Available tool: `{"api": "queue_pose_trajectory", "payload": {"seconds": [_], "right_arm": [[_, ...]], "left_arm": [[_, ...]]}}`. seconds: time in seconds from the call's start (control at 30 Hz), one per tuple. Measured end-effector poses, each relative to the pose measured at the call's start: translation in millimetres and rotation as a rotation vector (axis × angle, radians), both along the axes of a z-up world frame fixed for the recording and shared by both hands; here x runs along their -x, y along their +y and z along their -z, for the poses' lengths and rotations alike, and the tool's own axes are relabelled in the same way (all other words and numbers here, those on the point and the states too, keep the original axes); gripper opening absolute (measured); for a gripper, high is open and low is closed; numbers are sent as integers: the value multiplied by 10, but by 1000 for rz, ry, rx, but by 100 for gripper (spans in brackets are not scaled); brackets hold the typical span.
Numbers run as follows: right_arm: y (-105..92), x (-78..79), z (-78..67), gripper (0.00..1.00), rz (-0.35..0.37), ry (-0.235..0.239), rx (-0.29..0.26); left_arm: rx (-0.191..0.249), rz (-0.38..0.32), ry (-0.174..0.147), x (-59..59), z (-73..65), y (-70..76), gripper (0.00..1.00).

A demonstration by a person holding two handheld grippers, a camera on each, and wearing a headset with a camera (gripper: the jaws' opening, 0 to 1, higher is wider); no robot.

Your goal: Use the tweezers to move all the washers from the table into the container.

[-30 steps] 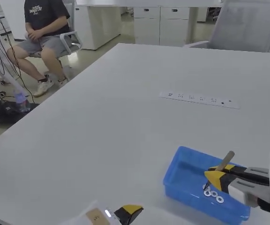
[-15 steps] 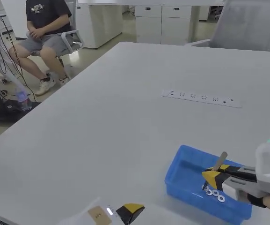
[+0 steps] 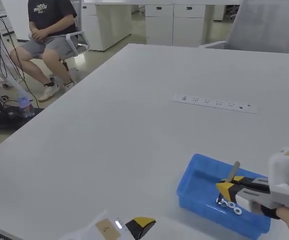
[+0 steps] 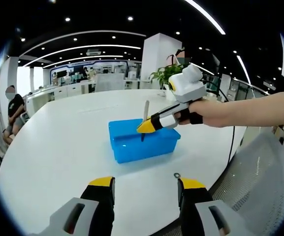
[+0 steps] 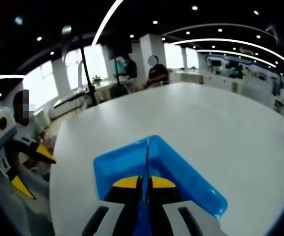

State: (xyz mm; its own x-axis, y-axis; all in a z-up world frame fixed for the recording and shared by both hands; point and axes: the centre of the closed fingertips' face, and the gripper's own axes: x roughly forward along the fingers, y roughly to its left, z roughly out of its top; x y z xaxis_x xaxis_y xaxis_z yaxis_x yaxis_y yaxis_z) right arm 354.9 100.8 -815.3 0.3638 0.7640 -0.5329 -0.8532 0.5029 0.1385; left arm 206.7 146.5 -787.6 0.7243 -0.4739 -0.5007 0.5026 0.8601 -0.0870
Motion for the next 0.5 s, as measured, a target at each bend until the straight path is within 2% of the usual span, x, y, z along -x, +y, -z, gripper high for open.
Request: {"api": "queue_pose_trajectory", "payload": {"seconds": [0.5], "right_arm": [[-13, 14, 0, 4, 8, 5, 0]], "left_arm": [[4, 1, -1, 0, -9, -11, 49]]}}
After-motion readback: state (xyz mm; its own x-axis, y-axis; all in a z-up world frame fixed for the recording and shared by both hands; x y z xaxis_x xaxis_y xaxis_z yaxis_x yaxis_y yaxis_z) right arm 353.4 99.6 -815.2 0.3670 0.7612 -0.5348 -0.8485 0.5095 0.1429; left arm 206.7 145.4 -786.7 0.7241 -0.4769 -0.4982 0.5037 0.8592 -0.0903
